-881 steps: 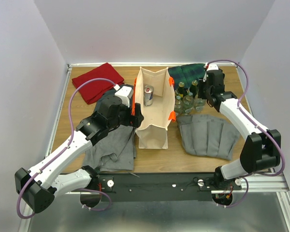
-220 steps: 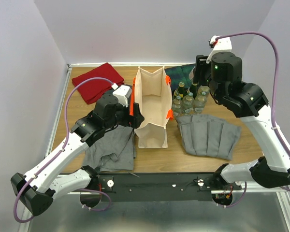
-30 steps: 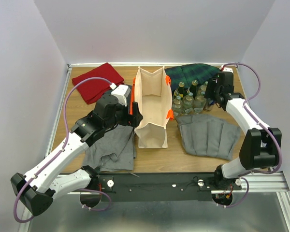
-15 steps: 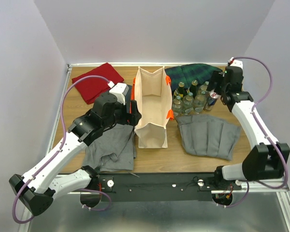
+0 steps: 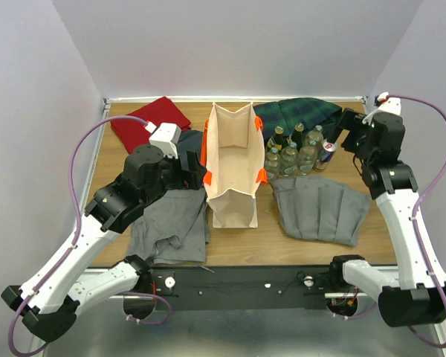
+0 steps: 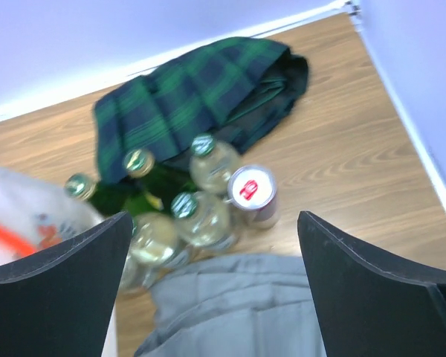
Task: Take the beverage out of the canvas bag
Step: Reset both arms
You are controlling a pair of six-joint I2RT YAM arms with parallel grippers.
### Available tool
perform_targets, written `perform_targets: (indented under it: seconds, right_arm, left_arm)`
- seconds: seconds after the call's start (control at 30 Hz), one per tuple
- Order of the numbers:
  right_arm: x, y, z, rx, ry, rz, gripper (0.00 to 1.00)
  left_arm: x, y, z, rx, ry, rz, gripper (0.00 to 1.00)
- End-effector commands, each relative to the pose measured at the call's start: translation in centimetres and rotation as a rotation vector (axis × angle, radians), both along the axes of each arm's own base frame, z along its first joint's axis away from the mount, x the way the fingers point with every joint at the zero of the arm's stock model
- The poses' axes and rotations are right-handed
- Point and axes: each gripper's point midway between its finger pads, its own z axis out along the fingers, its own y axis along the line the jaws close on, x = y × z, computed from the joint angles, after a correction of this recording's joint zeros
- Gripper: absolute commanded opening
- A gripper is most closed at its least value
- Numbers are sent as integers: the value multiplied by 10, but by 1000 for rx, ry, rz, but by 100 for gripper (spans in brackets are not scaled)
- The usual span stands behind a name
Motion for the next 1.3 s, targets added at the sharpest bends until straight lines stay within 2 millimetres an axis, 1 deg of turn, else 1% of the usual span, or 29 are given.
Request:
perform_targets:
  seconds: [0.0,0.03,0.07,0.13,0.17,0.23,0.27,0.33,0.4,0.43,0.47,0.5,0.53,0.6,0.63,0.67,0.7,0.8,0.83,0.9,0.93,0.97,1.0,1.03,1.1,1.13,1.2,1.23,1.27]
  right_arm:
    - [-27,35,-33,123,99,148,100]
    - [-32,37,-38,132,113,158,100]
    - [-36,42,-50,147,141,185,100]
    - [-44,45,-58,137,139,209,100]
    - [-52,42,-59,125,116,202,100]
    - [-60,30,-57,74,76,155,100]
    - [-68,25,-48,58,25,141,100]
    - [-75,18,-57,33,31,114,100]
    - [-78,21,-66,39,36,128,100]
    - [-80,23,-82,45,76,140,100]
    - [-82,23,-88,47,89,140,100]
    - [-83,23,-89,47,76,139,100]
    - [-83,25,-94,48,79,146,100]
    - [-82,27,-91,59,74,150,100]
    - [-79,29,-96,54,103,160,100]
    - [-76,30,-97,49,116,160,100]
    - [-73,29,-101,42,128,151,100]
    - [-55,36,-111,35,94,121,100]
    - [-51,51,-108,37,76,155,100]
    - [-39,72,-104,30,42,184,100]
    - [-39,90,-104,-17,31,213,100]
    - [-34,100,-103,-43,13,224,100]
    - [-31,108,-113,-78,42,226,100]
    - [-32,113,-117,-128,45,211,100]
    - [-29,114,-122,-149,29,190,100]
    - [-32,104,-134,-156,39,144,100]
    - [-31,100,-128,-133,-21,117,100]
    - [-37,90,-129,-133,-45,81,100]
    - [-36,88,-123,-117,-84,65,100]
  left_arm:
    - [4,30,-6,111,-37,97,99]
    - [5,31,-7,124,-49,96,99]
    - [6,37,-6,133,-64,116,99]
    - [9,47,-11,159,-74,164,99]
    - [10,48,-11,163,-75,167,99]
    - [11,49,-10,158,-79,173,99]
    - [11,49,-11,159,-80,167,99]
    - [13,50,-17,163,-71,171,99]
    - [16,49,-28,172,-52,161,99]
    - [20,52,-28,167,-55,176,99]
    - [23,53,-31,169,-48,178,99]
    - [24,53,-32,171,-48,180,99]
    - [27,60,-34,180,-48,200,99]
    - [32,66,-33,176,-66,218,99]
    - [36,69,-33,170,-78,230,99]
    - [40,78,-33,169,-79,259,99]
    - [42,79,-33,157,-79,249,99]
    - [53,87,-41,147,-59,252,99]
    - [55,89,-46,146,-46,252,99]
    - [64,98,-53,143,-22,269,99]
    - [66,98,-53,128,-17,259,99]
    - [69,99,-55,123,-6,261,99]
    - [70,99,-54,114,-8,262,99]
    - [73,102,-55,110,-11,272,99]
    - [76,103,-54,108,-23,276,99]
    - [77,104,-54,109,-23,277,99]
    - [77,106,-53,112,-30,289,99]
    - [78,107,-53,117,-33,295,99]
    - [79,110,-52,121,-37,309,99]
